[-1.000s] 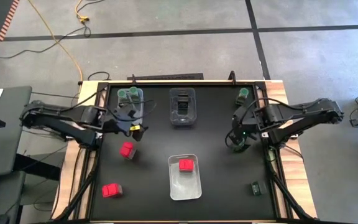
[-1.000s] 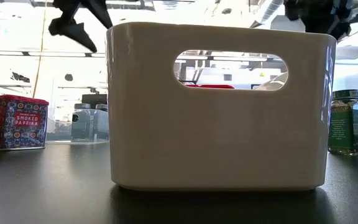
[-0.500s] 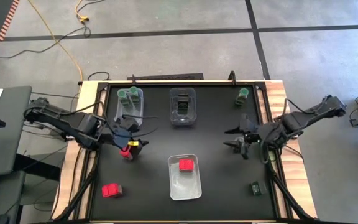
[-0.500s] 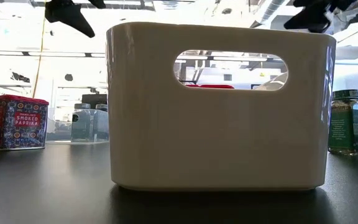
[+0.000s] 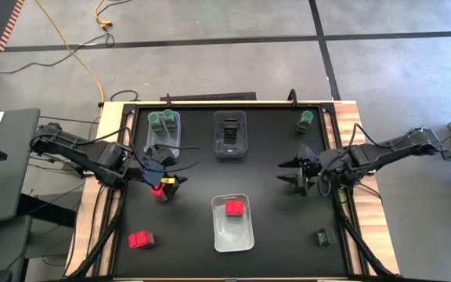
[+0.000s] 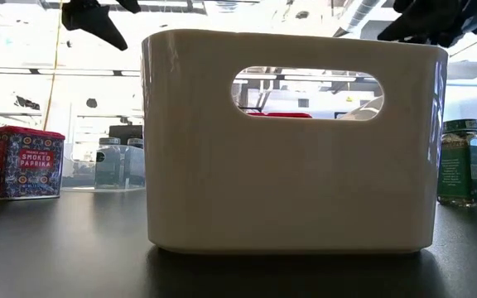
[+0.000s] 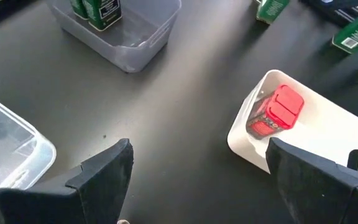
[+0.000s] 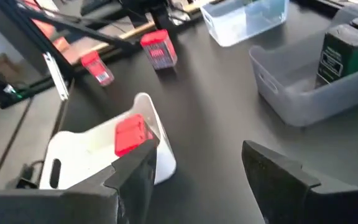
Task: Sort spices by type
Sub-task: Put the top red seasoning can into the white bin
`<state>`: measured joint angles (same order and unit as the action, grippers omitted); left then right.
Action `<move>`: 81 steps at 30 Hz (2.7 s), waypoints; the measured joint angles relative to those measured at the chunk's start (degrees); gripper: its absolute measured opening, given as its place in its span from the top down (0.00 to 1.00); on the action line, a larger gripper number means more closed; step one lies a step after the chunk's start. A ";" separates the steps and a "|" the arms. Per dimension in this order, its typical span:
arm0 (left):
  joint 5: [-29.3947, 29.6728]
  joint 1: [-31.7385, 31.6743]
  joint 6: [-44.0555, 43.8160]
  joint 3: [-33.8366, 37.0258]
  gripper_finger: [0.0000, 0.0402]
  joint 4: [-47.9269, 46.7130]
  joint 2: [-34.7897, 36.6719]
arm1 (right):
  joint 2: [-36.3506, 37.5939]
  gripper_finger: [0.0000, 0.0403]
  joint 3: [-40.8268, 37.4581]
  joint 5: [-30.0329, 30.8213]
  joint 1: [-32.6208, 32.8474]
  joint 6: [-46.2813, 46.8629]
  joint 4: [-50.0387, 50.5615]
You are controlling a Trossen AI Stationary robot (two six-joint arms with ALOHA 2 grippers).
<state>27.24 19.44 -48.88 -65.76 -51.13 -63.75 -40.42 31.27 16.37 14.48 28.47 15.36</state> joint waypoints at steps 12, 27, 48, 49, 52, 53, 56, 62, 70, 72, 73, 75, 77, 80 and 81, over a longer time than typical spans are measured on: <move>1.00 -2.94 -20.49 0.50 0.13 -13.88 -0.97 | -0.22 0.34 0.04 -0.01 0.00 0.02 1.16; -11.08 -3.85 -26.62 10.04 0.13 -16.51 -4.87 | -0.22 0.34 0.04 -0.03 0.00 0.02 2.42; -18.76 -3.91 -29.73 19.45 0.13 -6.52 -4.85 | -0.22 0.34 0.04 -0.03 0.00 0.07 2.40; -19.28 -3.91 -29.66 19.45 0.13 -6.54 -4.85 | -0.22 0.34 0.04 -0.03 0.00 0.10 2.40; -19.56 -3.91 -29.66 19.45 0.14 -6.56 -4.85 | -0.22 0.34 0.04 -0.03 0.00 0.20 2.40; -19.57 -3.91 -29.64 19.45 0.15 -6.58 -4.85 | -0.22 0.34 0.04 -0.03 0.00 0.20 2.38; -20.56 -3.91 -29.74 19.45 0.18 -6.61 -4.85 | -0.22 0.34 0.04 -0.03 0.00 0.20 2.38; -22.15 -3.91 -29.80 19.45 0.30 -6.82 -4.85 | -0.22 0.34 0.04 -0.03 0.00 0.17 2.38; -22.25 -3.91 -29.26 19.45 0.48 -6.80 -4.81 | -0.22 0.34 0.04 -0.03 0.00 0.15 2.38; -22.25 -3.91 -29.27 19.45 0.48 -6.78 -4.81 | -0.22 0.34 0.04 -0.03 0.00 0.13 2.38; -22.25 -3.91 -29.27 19.45 0.48 -6.77 -4.81 | -0.22 0.34 0.04 -0.03 0.00 0.12 2.38; -22.23 -3.91 -29.03 19.45 0.48 -6.41 -4.81 | -0.22 0.34 0.04 -0.03 0.00 0.02 2.38; -22.23 -3.91 -28.62 19.45 0.48 -5.11 -4.81 | -0.22 0.34 0.04 -0.02 0.00 0.02 2.38; -21.40 -3.89 -26.37 18.99 0.48 -3.10 -4.85 | -0.24 0.34 0.04 -0.03 0.00 0.02 2.73; -20.78 -3.91 -25.55 18.40 0.48 -3.04 -4.87 | -0.22 0.34 0.04 -0.03 0.00 0.02 3.22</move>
<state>6.47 15.53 -74.43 -47.36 -54.17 -68.62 -40.64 31.31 16.34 14.48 28.49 18.58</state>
